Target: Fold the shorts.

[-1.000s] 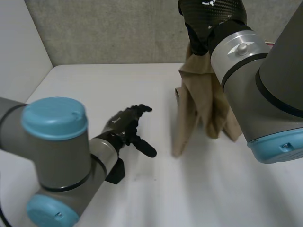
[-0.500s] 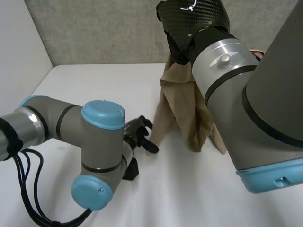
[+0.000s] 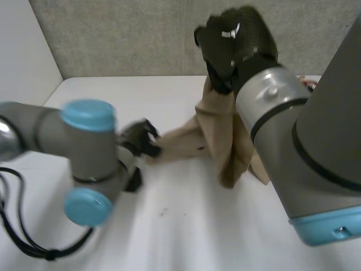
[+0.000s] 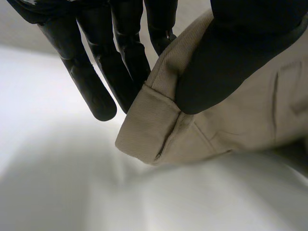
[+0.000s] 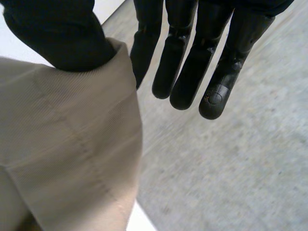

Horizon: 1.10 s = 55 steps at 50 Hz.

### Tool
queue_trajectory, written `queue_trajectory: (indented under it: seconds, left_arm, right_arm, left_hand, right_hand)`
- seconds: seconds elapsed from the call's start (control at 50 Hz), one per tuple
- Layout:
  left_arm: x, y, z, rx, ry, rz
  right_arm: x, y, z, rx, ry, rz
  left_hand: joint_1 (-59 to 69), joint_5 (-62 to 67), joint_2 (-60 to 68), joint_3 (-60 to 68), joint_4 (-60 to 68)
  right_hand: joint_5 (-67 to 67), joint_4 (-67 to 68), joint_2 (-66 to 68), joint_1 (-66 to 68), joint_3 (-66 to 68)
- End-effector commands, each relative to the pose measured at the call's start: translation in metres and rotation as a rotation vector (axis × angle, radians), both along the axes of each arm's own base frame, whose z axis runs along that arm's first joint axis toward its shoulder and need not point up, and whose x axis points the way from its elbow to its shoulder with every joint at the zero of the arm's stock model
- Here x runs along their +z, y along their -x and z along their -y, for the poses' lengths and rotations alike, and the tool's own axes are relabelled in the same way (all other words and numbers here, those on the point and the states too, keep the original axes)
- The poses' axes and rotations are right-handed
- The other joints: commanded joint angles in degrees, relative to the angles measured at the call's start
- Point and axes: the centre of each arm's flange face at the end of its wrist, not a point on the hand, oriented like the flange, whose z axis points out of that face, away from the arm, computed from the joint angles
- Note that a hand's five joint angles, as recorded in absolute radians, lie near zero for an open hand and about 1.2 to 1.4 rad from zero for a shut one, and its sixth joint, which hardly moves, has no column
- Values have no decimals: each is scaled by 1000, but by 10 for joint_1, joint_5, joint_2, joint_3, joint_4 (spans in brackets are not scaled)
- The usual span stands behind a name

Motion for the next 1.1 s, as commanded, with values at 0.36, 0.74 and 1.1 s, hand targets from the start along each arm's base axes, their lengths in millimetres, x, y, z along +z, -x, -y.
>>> queue_trajectory:
  seconds: [0.36,0.74,1.1]
  left_arm:
    - [128,-162,76,418,404,87]
    - [270,-94,64,97,952,-87]
    - [17,127,-86,-799,458,-31]
  right_arm:
    - [-77,64,38,-109,-388,-1]
    - [-120,83,46,-125,-481,-19]
    - [-130,107,70,-219,-464,7]
  left_hand:
    - [161,140,118,130,118]
    - [161,140,118,130,118]
    - [-255,-276,-298,-286,-298]
  right_hand:
    - [-522,-526,-522,-432,-522]
    - [-522,-526,-522,-432,-522]
    - [-522,-526,-522,-432,-522]
